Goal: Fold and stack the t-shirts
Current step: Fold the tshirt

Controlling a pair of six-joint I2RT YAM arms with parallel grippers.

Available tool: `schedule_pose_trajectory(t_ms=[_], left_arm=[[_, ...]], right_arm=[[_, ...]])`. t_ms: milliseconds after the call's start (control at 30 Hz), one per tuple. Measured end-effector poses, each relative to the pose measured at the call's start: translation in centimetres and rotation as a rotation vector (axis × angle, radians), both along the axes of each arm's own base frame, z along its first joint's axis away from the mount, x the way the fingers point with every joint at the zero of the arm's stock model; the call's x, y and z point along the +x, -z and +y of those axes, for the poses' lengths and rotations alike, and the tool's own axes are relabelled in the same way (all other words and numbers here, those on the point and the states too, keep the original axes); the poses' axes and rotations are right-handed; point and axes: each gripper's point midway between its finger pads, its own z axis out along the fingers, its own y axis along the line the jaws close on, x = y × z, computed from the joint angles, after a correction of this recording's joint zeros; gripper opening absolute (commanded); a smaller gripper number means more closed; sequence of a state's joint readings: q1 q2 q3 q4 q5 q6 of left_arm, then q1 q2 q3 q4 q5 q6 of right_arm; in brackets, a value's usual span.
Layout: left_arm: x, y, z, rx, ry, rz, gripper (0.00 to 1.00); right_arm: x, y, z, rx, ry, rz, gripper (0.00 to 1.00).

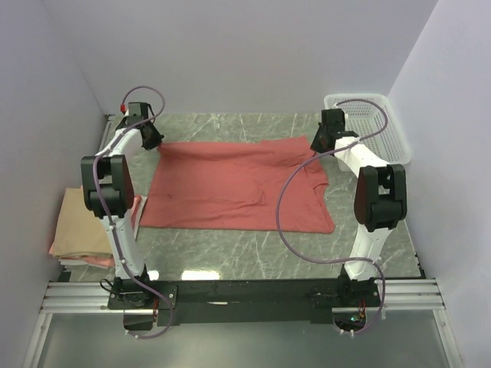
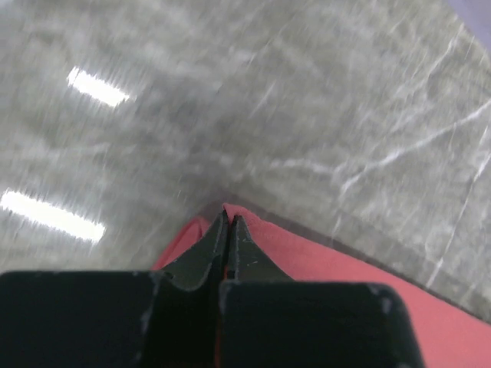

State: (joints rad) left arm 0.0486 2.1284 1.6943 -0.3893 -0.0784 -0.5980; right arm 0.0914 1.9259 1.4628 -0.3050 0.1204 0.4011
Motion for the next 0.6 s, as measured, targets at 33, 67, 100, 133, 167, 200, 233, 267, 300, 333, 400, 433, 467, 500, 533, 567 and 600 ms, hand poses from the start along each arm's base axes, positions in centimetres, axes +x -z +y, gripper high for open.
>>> schedule_pose_trajectory(t_ms=[33, 67, 100, 133, 167, 200, 233, 267, 300, 333, 400, 433, 467, 500, 533, 567, 600], left_arm=[[-0.7, -0.1, 0.0, -0.013, -0.007, 0.002, 0.0], [-1.3, -0.2, 0.1, -0.025, -0.016, 0.001, 0.0], [-1.7, -0.4, 0.1, -0.032, -0.023, -0.004, 0.0], [-2.2, -0.6, 0.2, -0.04, -0.031, -0.006, 0.0], [-2.4, -0.9, 0.3, -0.046, -0.038, -0.014, 0.0], [-2.8, -1.2, 0.3, -0.05, -0.043, -0.02, 0.0], [-3.0, -1.3, 0.3, -0.054, -0.048, -0.024, 0.0], [-3.4, -1.5, 0.3, -0.059, -0.055, -0.029, 0.0], [-3.8, -1.6, 0.3, -0.064, -0.061, -0.029, 0.0], [-4.1, -1.8, 0.3, -0.068, -0.066, -0.034, 0.0], [-4.6, -1.9, 0.4, -0.076, -0.077, -0.038, 0.0], [-4.9, -1.8, 0.4, -0.082, -0.084, -0.037, 0.0], [-5.1, -1.8, 0.5, -0.085, -0.091, -0.037, 0.0], [-5.3, -1.7, 0.6, -0.089, -0.094, -0.034, 0.0], [-5.5, -1.6, 0.6, -0.095, -0.101, -0.032, 0.0], [-5.8, -1.4, 0.7, -0.102, -0.109, -0.03, 0.0], [-6.1, -1.1, 0.8, -0.107, -0.115, -0.023, 0.0]], right_arm=[[-0.5, 0.3, 0.0, 0.002, 0.002, 0.01, 0.0], [-1.0, 0.5, -0.1, 0.004, 0.006, 0.017, 0.0], [-1.4, 0.6, -0.1, 0.008, 0.01, 0.019, 0.0], [-1.7, 0.5, -0.1, 0.012, 0.015, 0.019, 0.0], [-2.1, 0.3, -0.1, 0.017, 0.019, 0.012, 0.0], [-2.5, 0.1, -0.1, 0.021, 0.021, 0.006, 0.0], [-3.0, -0.1, 0.0, 0.025, 0.026, -0.001, 0.0], [-3.4, -0.3, 0.0, 0.03, 0.032, -0.008, 0.0], [-3.8, -0.4, 0.1, 0.031, 0.035, -0.009, 0.0], [-4.1, -0.6, 0.2, 0.033, 0.038, -0.014, 0.0], [-4.8, -0.7, 0.4, 0.036, 0.047, -0.019, 0.0], [-5.1, -0.7, 0.5, 0.036, 0.05, -0.02, 0.0], [-5.4, -0.6, 0.5, 0.036, 0.052, -0.018, 0.0], [-5.7, -0.6, 0.5, 0.038, 0.057, -0.019, 0.0], [-5.9, -0.5, 0.6, 0.04, 0.059, -0.019, 0.0], [-6.3, -0.4, 0.6, 0.04, 0.064, -0.02, 0.0], [-6.6, -0.3, 0.6, 0.039, 0.066, -0.016, 0.0]])
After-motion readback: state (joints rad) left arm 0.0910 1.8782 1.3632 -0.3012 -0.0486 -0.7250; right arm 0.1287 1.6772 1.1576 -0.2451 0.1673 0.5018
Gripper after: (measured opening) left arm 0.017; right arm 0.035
